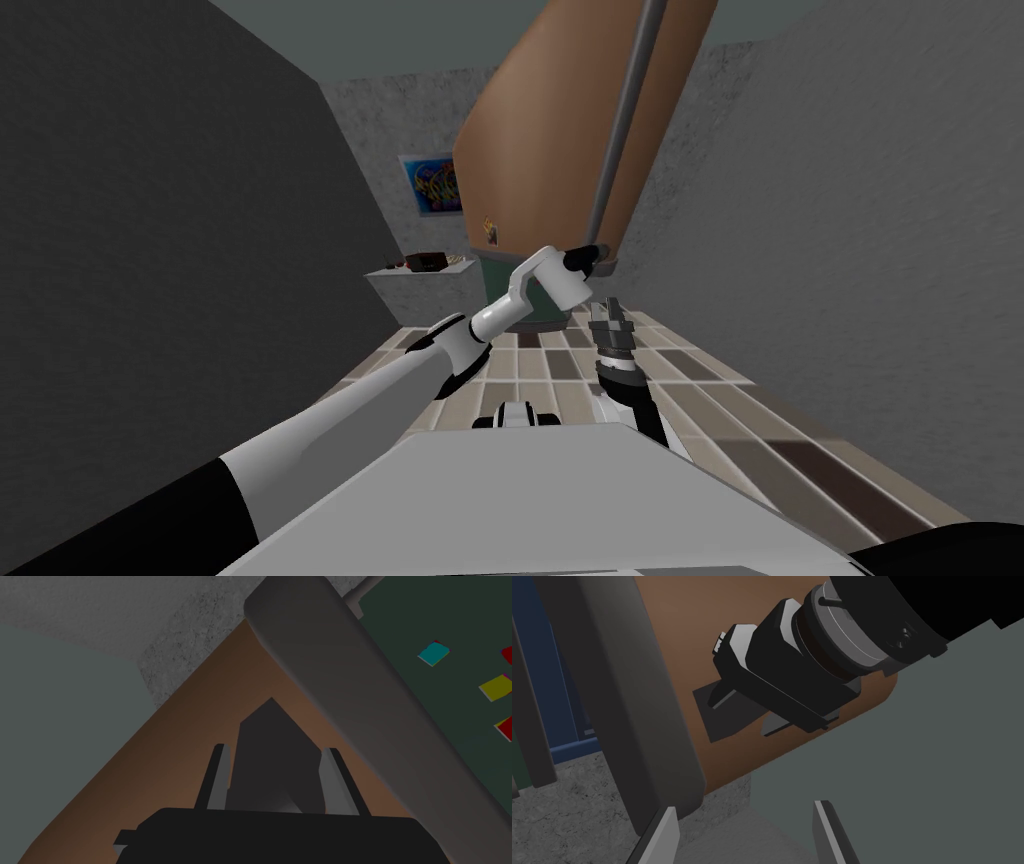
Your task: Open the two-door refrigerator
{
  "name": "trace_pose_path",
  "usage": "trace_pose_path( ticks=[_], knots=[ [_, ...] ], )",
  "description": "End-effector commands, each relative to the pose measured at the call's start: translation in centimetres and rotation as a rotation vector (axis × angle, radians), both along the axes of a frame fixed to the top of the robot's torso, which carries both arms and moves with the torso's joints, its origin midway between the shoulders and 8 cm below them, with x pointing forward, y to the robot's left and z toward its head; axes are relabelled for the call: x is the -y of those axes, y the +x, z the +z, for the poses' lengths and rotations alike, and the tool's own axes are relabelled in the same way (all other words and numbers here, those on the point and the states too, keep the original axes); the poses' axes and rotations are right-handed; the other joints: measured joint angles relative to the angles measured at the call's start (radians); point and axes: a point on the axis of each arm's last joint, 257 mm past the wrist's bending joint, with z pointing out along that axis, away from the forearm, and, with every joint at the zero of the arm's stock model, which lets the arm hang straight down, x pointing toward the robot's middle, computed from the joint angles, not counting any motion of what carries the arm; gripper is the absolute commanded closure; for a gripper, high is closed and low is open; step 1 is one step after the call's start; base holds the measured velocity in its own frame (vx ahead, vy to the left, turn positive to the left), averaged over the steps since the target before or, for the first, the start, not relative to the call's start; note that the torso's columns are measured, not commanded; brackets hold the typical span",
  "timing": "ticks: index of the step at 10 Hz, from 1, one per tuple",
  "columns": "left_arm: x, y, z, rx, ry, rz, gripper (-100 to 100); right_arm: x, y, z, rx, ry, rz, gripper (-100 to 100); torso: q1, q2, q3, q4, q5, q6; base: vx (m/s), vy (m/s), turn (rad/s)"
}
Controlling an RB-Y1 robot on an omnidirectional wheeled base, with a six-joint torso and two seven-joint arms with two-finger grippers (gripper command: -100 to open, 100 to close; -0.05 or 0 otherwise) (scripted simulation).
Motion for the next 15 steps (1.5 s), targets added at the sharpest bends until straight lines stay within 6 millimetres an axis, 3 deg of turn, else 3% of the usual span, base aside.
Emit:
trace_pose_path(
  ticks=[1,2,6,7,9,12,13,15],
  knots=[
    [0.5,-0.8,0.1,-0.002,0.003,-0.02,100,0.0,0.0,0.0,0.0,0.0,0.0,0,0.0,0.0,0.0,0.001,0.0,0.001,-0.04,0.131,-0.042],
    [1.1,-2.9,2.4,0.094,0.0,-0.054,100,0.0,0.0,0.0,0.0,0.0,0.0,0,-0.007,-0.001,-0.001,0.0,-0.002,0.001,-0.041,0.136,-0.069],
    [1.3,-3.1,2.0,0.057,-0.022,-0.055,100,0.0,0.0,0.0,0.0,0.001,0.0,0,-0.001,0.007,0.003,0.006,0.002,0.002,0.001,0.071,-0.017],
    [1.8,-5.1,3.0,0.156,0.0,-0.092,100,0.0,0.0,0.0,0.0,0.001,0.0,0,0.001,0.007,0.003,0.006,0.003,0.002,-0.034,0.118,-0.054],
    [1.8,-5.2,3.5,0.168,0.002,-0.091,100,0.0,0.0,0.0,0.0,0.0,0.0,0,0.012,0.014,0.009,0.011,0.007,0.003,0.002,0.139,-0.039],
    [1.8,-5.2,3.5,0.11,-0.046,-0.095,100,0.0,0.0,0.0,0.0,0.001,0.0,0,0.004,0.014,0.006,0.013,0.007,0.002,-0.004,-0.003,0.01],
    [2.3,-7.2,3.2,0.183,-0.016,-0.14,100,0.0,0.0,0.0,0.0,0.001,0.0,0,0.005,0.013,0.006,0.011,0.006,0.002,-0.011,0.124,-0.046],
    [2.1,-7.2,4.3,0.201,-0.021,-0.136,100,0.0,0.0,0.0,0.0,0.0,0.0,0,0.012,0.017,0.01,0.012,0.007,0.003,-0.01,0.132,-0.043]
  ],
)
